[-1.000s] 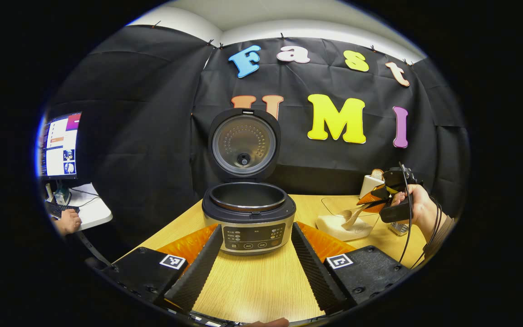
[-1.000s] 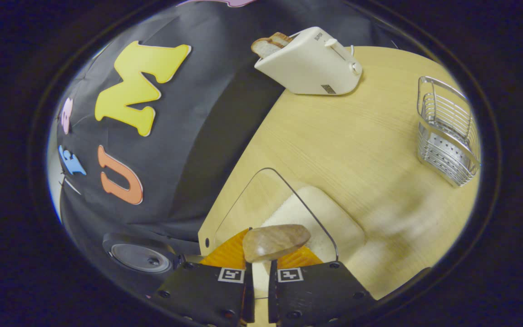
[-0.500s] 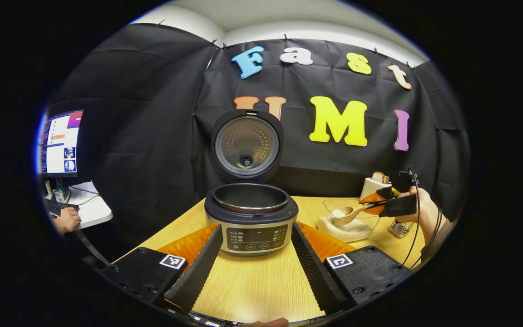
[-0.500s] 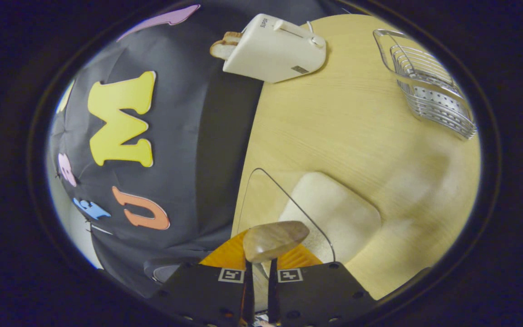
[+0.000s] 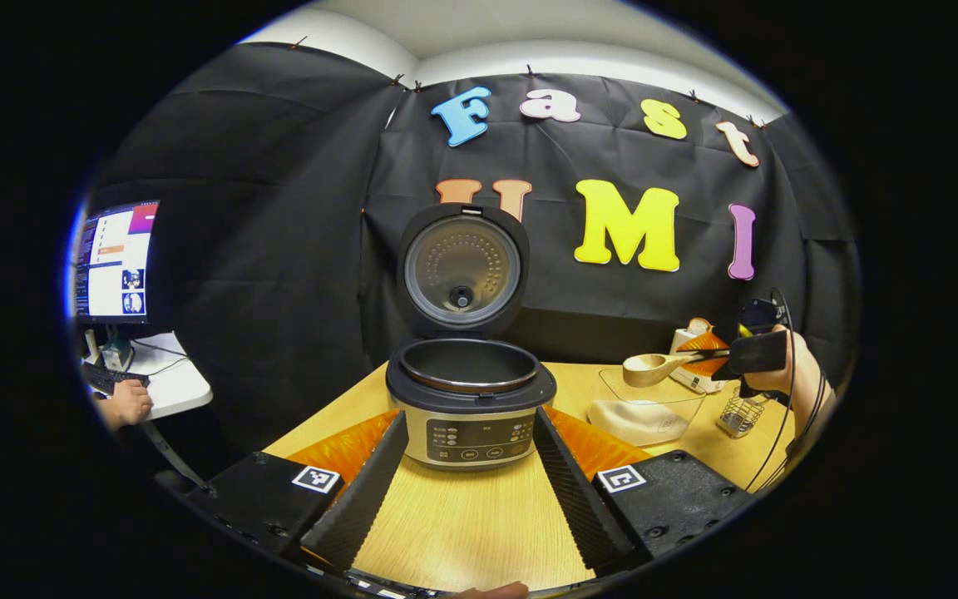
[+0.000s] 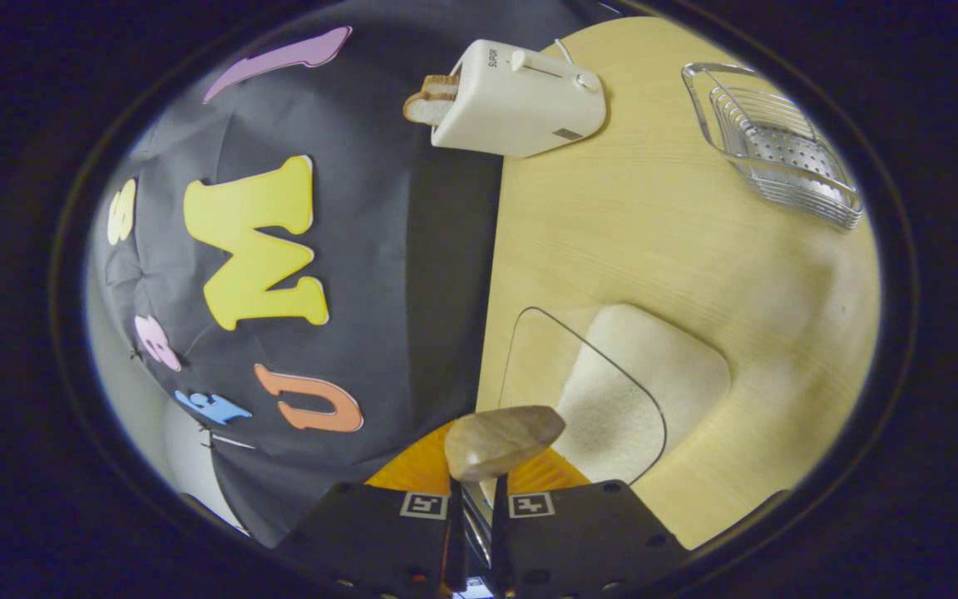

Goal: Close the left gripper, press the button to open the rice cooker; take a wooden spoon from the chopstick holder with the right hand, scoop a spoonful of rice and pour it into the rice cooker, then put the wooden spoon back into the chopstick holder.

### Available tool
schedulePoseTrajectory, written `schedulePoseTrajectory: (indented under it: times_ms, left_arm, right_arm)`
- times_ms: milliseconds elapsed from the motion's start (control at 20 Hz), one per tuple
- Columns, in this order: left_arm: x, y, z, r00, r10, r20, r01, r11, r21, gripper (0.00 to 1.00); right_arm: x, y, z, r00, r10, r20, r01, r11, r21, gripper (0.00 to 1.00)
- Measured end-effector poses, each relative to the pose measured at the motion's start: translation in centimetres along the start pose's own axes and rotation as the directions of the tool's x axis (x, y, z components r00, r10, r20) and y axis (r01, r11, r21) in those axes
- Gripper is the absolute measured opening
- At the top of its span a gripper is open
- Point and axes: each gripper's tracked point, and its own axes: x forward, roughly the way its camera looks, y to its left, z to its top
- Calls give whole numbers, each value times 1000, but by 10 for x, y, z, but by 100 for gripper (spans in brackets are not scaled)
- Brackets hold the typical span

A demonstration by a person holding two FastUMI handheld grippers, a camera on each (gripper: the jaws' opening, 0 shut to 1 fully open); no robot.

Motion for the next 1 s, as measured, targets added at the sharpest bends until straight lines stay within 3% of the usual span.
schedulePoseTrajectory:
  times_ms: [450,700,950,1000]
  left_arm:
    - [-4,11,5,1000,15,15,-14,1000,-17,96]
    - [-7,24,7,999,42,17,-42,999,11,96]
    - [-9,36,6,999,44,11,-43,998,-36,96]
    - [-8,38,4,999,44,3,-44,998,-50,87]
  right_arm:
    - [-2,35,-45,990,103,-92,-94,991,100,12]
    - [6,49,-82,984,111,-137,-100,992,83,12]
    - [13,59,-109,979,116,-166,-107,992,66,12]
    - [15,63,-114,979,112,-168,-104,993,56,12]
